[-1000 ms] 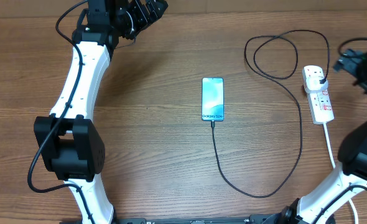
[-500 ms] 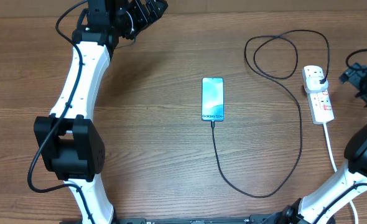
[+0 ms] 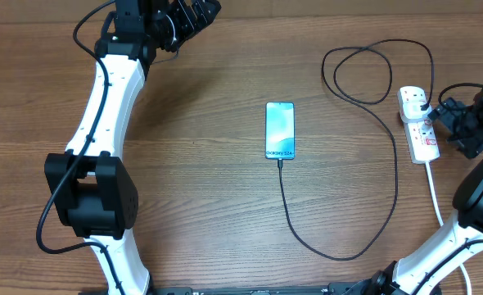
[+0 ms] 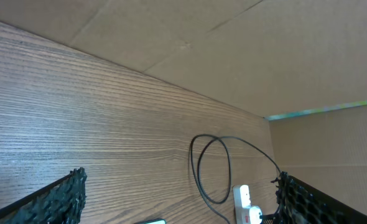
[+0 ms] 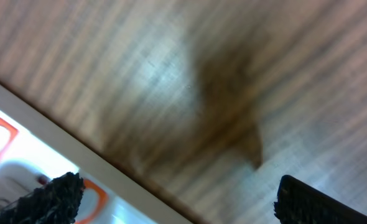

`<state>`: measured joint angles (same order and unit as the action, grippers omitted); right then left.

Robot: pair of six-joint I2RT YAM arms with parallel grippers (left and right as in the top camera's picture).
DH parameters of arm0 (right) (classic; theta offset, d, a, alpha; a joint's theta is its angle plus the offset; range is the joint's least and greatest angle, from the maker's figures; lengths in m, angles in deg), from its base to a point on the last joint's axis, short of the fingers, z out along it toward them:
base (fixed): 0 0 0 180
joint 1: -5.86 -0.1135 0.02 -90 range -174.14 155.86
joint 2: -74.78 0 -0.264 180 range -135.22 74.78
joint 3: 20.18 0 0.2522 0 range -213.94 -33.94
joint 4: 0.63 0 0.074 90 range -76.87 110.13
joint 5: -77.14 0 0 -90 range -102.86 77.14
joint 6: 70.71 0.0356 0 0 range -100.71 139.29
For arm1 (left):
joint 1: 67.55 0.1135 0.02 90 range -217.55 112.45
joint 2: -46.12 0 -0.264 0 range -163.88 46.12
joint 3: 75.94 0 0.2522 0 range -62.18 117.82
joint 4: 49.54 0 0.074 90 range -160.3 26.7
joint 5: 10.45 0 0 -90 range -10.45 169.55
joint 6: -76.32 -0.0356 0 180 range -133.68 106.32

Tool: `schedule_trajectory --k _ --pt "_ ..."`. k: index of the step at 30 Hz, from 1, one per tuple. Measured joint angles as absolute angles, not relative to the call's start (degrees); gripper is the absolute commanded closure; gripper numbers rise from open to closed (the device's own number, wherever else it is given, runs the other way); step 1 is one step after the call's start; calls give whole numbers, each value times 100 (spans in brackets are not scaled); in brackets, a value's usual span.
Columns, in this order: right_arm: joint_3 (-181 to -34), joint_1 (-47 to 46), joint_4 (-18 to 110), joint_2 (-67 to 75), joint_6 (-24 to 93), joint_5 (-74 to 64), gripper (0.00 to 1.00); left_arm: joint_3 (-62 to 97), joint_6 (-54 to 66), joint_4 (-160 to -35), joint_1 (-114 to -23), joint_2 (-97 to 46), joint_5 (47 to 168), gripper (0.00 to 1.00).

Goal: Plug charger to phone and switch on socket

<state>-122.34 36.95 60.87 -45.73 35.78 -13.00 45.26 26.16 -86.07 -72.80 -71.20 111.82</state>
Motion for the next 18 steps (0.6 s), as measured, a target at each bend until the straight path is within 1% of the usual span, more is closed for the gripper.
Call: schedule_trajectory --k 18 --pt "-12210 3711 6474 -4538 3624 -985 0 4526 2616 -8607 -7280 -7120 11180 0"
